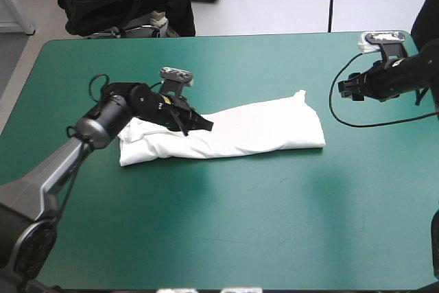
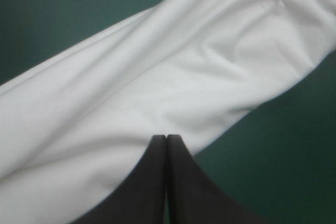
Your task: Fold the cloth
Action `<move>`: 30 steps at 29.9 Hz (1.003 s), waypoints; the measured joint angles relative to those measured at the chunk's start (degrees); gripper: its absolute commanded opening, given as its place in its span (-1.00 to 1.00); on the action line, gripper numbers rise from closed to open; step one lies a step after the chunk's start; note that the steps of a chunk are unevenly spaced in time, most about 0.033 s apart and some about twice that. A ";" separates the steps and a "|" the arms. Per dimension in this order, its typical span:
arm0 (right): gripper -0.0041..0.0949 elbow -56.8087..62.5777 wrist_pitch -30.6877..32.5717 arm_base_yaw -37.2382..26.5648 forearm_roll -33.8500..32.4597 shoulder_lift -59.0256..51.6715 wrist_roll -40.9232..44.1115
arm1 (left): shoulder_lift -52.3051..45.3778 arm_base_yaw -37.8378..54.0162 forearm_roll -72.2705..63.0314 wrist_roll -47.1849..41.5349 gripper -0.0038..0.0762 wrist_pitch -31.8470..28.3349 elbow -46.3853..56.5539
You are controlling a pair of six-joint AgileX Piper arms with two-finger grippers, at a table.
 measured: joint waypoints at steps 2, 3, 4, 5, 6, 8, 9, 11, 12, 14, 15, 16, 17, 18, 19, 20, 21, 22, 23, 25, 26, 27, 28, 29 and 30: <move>0.24 0.18 -0.07 -0.07 0.29 0.56 -0.35 | 4.44 -1.57 -0.24 -0.05 -0.95 -0.24 -2.21; 0.24 0.19 -0.19 -0.07 0.35 0.79 -0.51 | 6.59 -2.28 -0.40 -0.11 -0.95 -0.22 -3.35; 0.24 0.19 -0.24 -0.07 0.42 1.18 -0.57 | 8.26 -2.79 -0.40 -0.11 -0.95 -0.22 -4.31; 0.23 0.19 -0.30 -0.07 0.56 1.48 -0.70 | 10.27 -3.38 -0.40 -0.11 -0.95 -0.22 -5.61; 0.23 0.19 -0.42 -0.07 0.62 1.65 -0.97 | 12.13 -3.93 -0.40 -0.11 -0.95 -0.17 -6.92; 0.23 0.19 -0.49 -0.07 0.84 2.13 -1.21 | 15.21 -4.62 -0.59 -0.41 -0.95 -0.10 -9.29; 0.23 0.19 -0.49 -0.07 0.83 2.30 -1.38 | 16.82 -4.77 -0.59 -0.61 -0.95 0.09 -10.58; 0.23 0.19 -0.38 -0.07 0.85 2.68 -1.60 | 19.84 -4.77 -0.61 -0.87 -0.95 0.78 -12.82; 0.23 0.19 -0.08 -0.07 0.90 3.03 -1.74 | 21.22 -4.77 -0.54 -1.03 -0.95 1.20 -13.75; 0.23 0.19 0.58 -0.07 0.90 3.48 -2.07 | 23.36 -4.77 -0.57 -1.37 -0.95 2.14 -15.58; 0.23 0.19 0.63 -0.07 0.90 3.65 -2.15 | 23.77 -4.77 -0.57 -1.48 -0.95 2.36 -16.24; 0.23 0.19 0.66 -0.07 0.90 3.98 -2.36 | 24.25 -4.77 -0.57 -1.65 -0.95 2.67 -16.76; 0.23 0.19 0.71 -0.07 1.16 4.35 -2.69 | 24.67 -4.77 -0.34 -2.12 -0.95 3.19 -17.40; 0.23 0.19 0.71 -0.07 1.50 4.81 -2.86 | 24.90 -4.77 0.01 -2.69 -0.95 3.46 -17.70; 0.23 0.19 0.86 -0.07 2.19 5.36 -3.24 | 25.08 -4.77 0.30 -2.96 -0.95 3.69 -17.85; 0.23 0.19 0.93 -0.07 3.00 5.95 -3.74 | 25.20 -4.77 0.49 -3.17 -0.95 4.08 -18.17; 0.23 0.19 1.06 -0.07 3.78 6.54 -4.23 | 25.28 -4.77 0.56 -3.30 -0.95 4.27 -18.23; 0.23 0.19 1.11 -0.07 4.68 7.11 -4.78 | 25.32 -4.77 0.70 -3.36 -0.95 4.53 -18.30; 0.23 0.19 1.25 -0.07 5.84 8.23 -5.61 | 25.34 -4.77 0.75 -3.41 -0.95 4.63 -18.37; 0.23 0.19 1.59 -0.07 7.13 9.47 -6.58 | 25.34 -4.77 0.82 -3.40 -0.95 4.84 -18.47; 0.23 0.19 1.83 -0.07 7.55 10.19 -6.93 | 25.39 -4.77 0.82 -3.40 -0.95 4.89 -18.47; 0.23 0.19 1.95 -0.07 7.83 10.98 -7.13 | 25.39 -4.77 0.88 -3.40 -0.95 4.96 -18.52; 0.23 0.19 2.10 -0.07 8.10 11.78 -7.21 | 25.39 -4.77 0.94 -3.48 -0.95 5.12 -18.65; 0.23 0.19 2.16 -0.07 8.31 12.58 -7.38 | 25.40 -4.77 0.94 -3.53 -0.95 5.26 -18.70; 0.23 0.19 2.16 -0.07 8.63 13.23 -7.43 | 25.46 -4.77 0.98 -3.58 -0.95 5.32 -18.76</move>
